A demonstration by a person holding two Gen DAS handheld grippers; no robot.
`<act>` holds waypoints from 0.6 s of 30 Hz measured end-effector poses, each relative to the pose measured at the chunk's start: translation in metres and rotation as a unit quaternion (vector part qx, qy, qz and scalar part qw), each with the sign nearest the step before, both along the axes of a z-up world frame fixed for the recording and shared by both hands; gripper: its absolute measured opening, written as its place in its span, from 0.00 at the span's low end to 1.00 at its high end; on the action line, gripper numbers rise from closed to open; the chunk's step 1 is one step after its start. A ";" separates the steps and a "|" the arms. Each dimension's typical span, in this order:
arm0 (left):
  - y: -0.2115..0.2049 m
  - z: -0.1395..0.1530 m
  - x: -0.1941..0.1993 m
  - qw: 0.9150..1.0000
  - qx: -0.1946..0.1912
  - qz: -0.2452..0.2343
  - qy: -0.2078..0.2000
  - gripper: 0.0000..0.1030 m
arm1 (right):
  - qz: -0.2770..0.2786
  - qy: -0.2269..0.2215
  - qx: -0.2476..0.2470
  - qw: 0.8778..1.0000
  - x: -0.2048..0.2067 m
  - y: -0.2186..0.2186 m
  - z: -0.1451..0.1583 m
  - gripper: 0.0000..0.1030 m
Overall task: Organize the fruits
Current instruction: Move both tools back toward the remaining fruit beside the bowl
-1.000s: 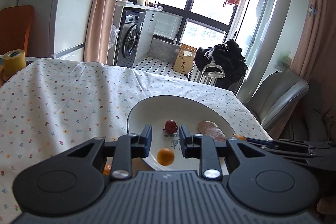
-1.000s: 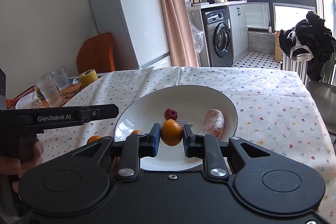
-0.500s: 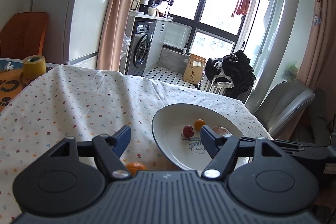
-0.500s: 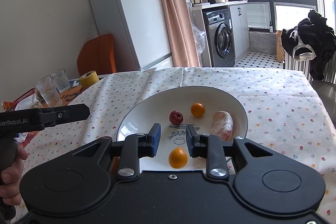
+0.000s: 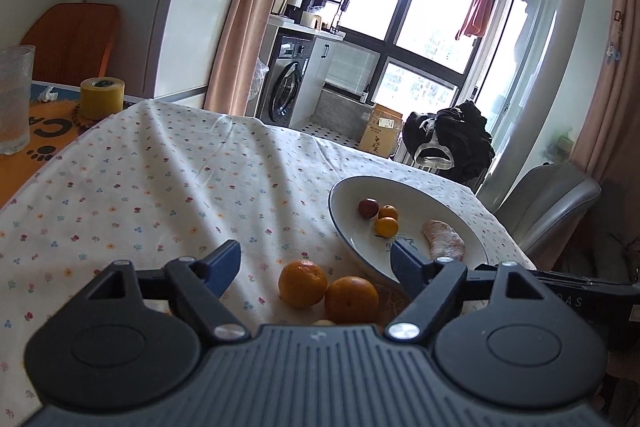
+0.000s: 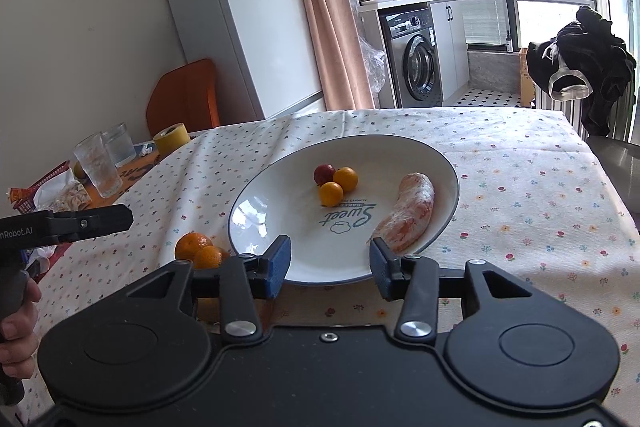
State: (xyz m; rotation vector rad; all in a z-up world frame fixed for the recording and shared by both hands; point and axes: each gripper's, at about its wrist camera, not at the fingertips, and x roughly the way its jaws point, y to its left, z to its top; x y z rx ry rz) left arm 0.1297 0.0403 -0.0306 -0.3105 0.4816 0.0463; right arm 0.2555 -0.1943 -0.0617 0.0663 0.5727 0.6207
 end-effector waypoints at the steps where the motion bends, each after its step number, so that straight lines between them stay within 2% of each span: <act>1: -0.001 0.000 -0.003 1.000 0.002 -0.003 -0.001 0.78 | 0.001 0.001 -0.001 1.000 -0.002 0.000 -0.001 0.45; 5: -0.008 -0.002 -0.015 1.000 0.014 -0.008 -0.006 0.78 | 0.002 0.002 -0.003 1.000 -0.008 -0.002 -0.004 0.48; 18: -0.016 -0.010 -0.041 1.000 0.015 -0.014 0.000 0.75 | 0.012 0.001 0.001 1.000 -0.031 -0.003 -0.005 0.56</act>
